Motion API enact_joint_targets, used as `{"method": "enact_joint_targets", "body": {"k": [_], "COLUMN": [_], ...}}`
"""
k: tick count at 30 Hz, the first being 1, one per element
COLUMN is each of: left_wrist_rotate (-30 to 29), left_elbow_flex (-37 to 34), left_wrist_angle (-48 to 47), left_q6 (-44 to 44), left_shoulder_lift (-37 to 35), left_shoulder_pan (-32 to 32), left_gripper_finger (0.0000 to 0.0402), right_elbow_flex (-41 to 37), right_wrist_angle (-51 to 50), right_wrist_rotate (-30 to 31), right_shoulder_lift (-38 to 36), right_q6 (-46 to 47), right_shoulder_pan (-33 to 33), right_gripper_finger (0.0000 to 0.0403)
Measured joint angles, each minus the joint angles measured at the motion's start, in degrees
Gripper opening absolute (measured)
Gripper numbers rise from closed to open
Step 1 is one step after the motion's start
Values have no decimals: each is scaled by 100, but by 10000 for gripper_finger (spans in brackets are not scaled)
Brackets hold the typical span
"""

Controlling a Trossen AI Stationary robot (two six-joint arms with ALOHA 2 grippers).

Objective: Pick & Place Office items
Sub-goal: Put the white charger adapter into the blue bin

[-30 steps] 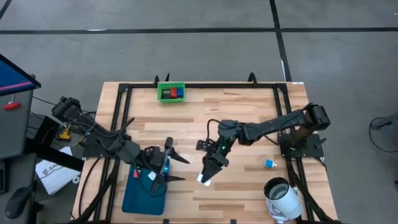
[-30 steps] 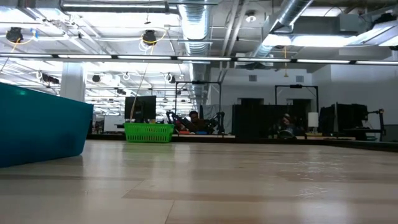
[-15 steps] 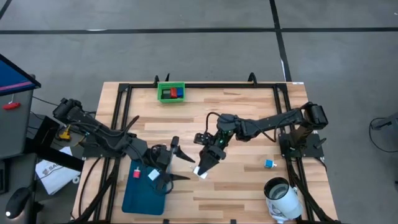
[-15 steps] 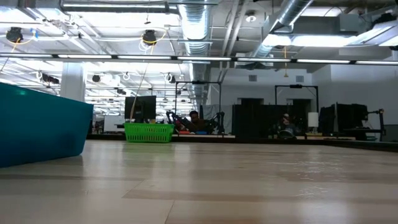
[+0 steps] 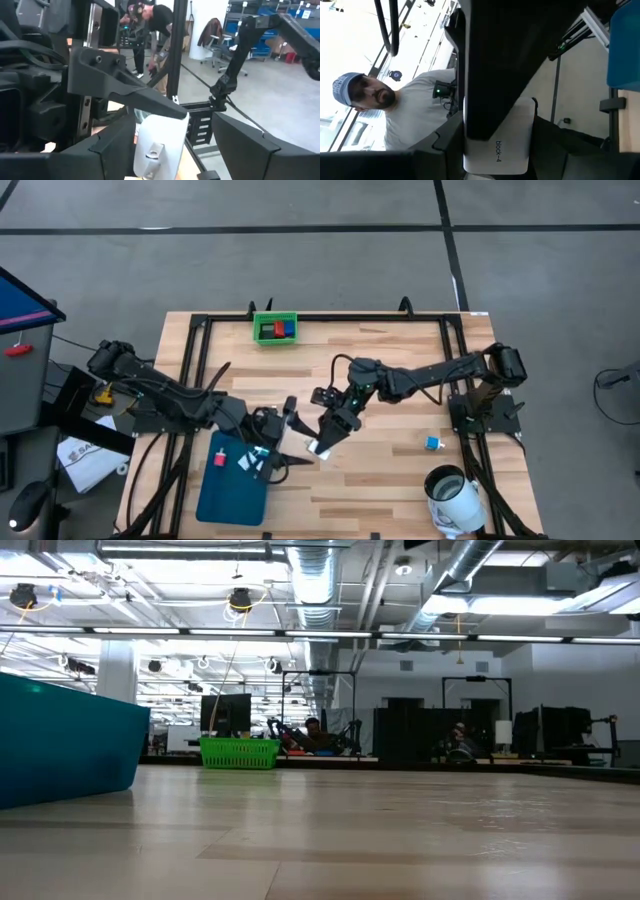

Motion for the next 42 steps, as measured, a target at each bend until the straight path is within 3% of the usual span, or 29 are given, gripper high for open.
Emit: {"method": "enact_joint_targets", "body": {"k": [13, 26, 29, 33, 40, 42], "left_wrist_rotate": [333, 294, 180, 75, -453, -254], "left_elbow_flex": [13, 13, 23, 22, 15, -19], "left_wrist_angle": [-46, -209, -421, -807, -1794, -2387], "left_q6": [-181, -220, -283, -540, -830, -1068], "left_shoulder_lift": [-6, -133, -186, -322, -809, -985], "left_shoulder_pan": [167, 122, 78, -28, -355, -512], "left_gripper_finger": [135, 124, 123, 120, 119, 118], "right_elbow_flex": [-6, -9, -9, -11, -11, -2], "right_wrist_angle": [270, 527, 669, 699, 588, 674], "right_wrist_rotate": [-21, 66, 129, 197, 548, 508], "right_shoulder_lift": [6, 18, 22, 22, 22, -5], "right_q6": [-43, -3, 14, -9, -190, -340], "right_shoulder_pan": [-101, -106, -110, -113, -246, -318], "right_gripper_finger": [166, 167, 195, 217, 208, 206]}}
